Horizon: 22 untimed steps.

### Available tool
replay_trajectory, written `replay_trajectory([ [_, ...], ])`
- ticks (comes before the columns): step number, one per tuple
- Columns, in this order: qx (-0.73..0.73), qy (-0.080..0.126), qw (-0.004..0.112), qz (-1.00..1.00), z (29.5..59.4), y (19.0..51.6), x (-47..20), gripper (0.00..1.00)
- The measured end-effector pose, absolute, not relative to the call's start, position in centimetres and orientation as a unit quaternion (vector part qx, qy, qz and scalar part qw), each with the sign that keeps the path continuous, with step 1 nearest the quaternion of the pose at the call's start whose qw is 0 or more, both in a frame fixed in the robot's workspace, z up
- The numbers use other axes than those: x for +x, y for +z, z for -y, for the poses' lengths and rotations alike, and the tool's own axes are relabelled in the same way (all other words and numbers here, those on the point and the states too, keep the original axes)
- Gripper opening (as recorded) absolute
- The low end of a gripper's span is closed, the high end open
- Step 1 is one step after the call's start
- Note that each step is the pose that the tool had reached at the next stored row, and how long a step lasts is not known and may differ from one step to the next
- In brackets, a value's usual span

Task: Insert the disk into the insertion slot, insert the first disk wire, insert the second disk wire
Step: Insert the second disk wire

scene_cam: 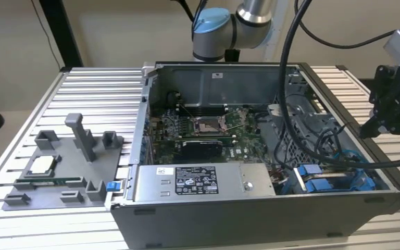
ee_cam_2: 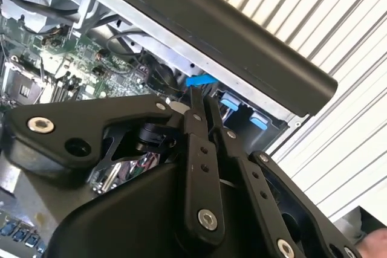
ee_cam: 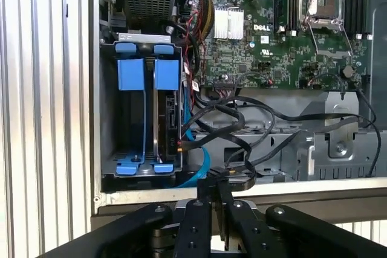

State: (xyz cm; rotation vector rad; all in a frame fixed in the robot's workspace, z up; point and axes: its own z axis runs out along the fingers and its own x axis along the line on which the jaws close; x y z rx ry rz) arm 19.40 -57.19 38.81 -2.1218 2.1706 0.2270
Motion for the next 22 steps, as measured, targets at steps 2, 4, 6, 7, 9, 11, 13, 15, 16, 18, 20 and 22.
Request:
replay_trajectory([
  [2, -0.696, 0.074, 0.049, -0.712, 57.2, 39.1, 19.3, 0.0],
  [4, -0.696, 0.074, 0.049, -0.712, 57.2, 39.3, 19.1, 0.0],
  [6, -0.696, 0.075, 0.049, -0.712, 57.2, 39.4, 18.9, 0.0],
  [7, -0.696, 0.074, 0.049, -0.712, 57.2, 39.4, 18.8, 0.0],
  [9, -0.696, 0.074, 0.049, -0.712, 57.2, 39.4, 18.4, 0.0],
  [11, -0.696, 0.074, 0.049, -0.712, 57.2, 39.4, 18.0, 0.0],
  [13, -0.696, 0.074, 0.05, -0.712, 57.2, 39.4, 17.5, 0.0],
  [15, -0.696, 0.074, 0.05, -0.712, 57.2, 39.4, 17.1, 0.0],
  [16, -0.696, 0.074, 0.05, -0.712, 57.2, 39.4, 16.9, 0.0],
  [18, -0.696, 0.074, 0.05, -0.712, 57.2, 39.4, 16.5, 0.0],
  [20, -0.696, 0.074, 0.05, -0.712, 57.2, 39.4, 16.1, 0.0],
  [22, -0.696, 0.074, 0.05, -0.712, 57.2, 39.4, 15.8, 0.0],
])
